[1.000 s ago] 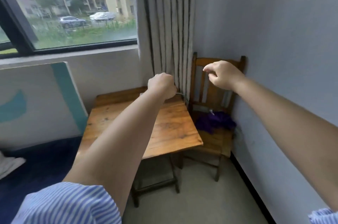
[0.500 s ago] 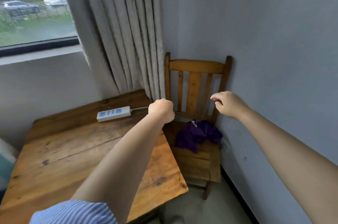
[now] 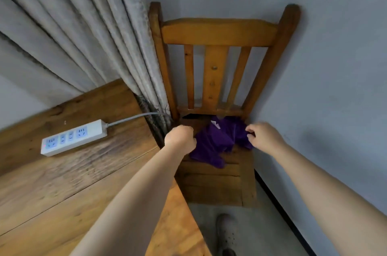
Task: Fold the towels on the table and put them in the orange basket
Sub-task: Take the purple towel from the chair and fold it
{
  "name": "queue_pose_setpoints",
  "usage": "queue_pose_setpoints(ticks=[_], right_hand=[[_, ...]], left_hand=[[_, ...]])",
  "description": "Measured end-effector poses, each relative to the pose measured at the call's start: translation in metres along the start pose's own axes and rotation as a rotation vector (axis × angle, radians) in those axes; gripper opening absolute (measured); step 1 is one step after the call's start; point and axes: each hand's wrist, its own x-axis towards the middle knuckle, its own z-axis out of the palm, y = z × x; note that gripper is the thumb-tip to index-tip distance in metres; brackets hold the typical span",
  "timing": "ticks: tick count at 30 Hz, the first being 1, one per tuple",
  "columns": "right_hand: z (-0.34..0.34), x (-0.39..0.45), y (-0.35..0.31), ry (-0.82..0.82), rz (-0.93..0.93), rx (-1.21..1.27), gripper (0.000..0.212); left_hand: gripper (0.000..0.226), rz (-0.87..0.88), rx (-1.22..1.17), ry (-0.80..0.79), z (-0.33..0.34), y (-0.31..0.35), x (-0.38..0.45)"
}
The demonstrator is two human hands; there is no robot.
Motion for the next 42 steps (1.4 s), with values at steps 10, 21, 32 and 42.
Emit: queue_pose_setpoints(ticks=[10,21,32,42], right_hand=[[0.127,0.123,0.06,0.007,0.2,0.017,0.043],[0.192,0.183,0.072,0.089,0.333,-0.034,0.023],[0.089,0.134,0.035,0.143,0.228,0.057,0.031],[-0.071,0.055,-0.122,0.308,-0.148,0.037,0.045]], left_hand=[[0.034,-0.235,-0.227,-0.087,0.13,0.014,0.139],[0.024,-0.418,-0.401,-0.017,0.197,0.015,0.217],[0.022,-0.262,-0.555,0.105,0.075,0.008,0.141],[0.02,-0.253,-0.693,0.498,-0.086,-0.05,-0.008]])
